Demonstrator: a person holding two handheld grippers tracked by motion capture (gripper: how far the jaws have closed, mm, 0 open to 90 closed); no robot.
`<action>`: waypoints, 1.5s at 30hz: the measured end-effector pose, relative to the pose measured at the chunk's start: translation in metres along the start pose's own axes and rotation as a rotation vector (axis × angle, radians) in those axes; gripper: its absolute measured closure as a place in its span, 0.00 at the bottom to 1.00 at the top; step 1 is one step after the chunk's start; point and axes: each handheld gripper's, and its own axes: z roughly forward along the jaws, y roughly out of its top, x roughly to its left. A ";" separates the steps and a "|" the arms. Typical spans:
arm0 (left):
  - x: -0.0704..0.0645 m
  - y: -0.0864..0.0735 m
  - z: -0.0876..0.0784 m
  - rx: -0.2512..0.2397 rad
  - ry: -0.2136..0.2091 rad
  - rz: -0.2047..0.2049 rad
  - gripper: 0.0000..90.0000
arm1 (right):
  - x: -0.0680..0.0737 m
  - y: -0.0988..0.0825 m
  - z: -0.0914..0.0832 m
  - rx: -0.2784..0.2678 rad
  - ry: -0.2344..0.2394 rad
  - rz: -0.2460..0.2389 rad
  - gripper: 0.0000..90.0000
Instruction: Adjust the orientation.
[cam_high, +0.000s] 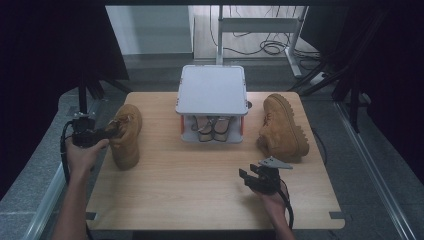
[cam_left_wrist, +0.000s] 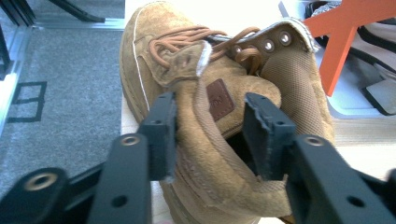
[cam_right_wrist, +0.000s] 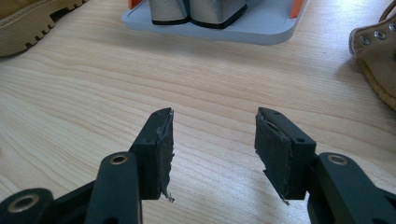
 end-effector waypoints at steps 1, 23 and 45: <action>-0.001 0.000 -0.001 -0.005 0.000 0.003 0.59 | 0.000 0.000 0.000 0.002 0.000 -0.002 0.52; -0.045 -0.005 -0.034 -0.142 -0.170 0.073 0.42 | -0.002 0.001 -0.003 -0.002 -0.001 -0.006 0.52; -0.109 -0.054 -0.008 -0.057 -0.347 0.254 0.39 | -0.008 0.016 -0.014 -0.015 -0.056 -0.046 0.52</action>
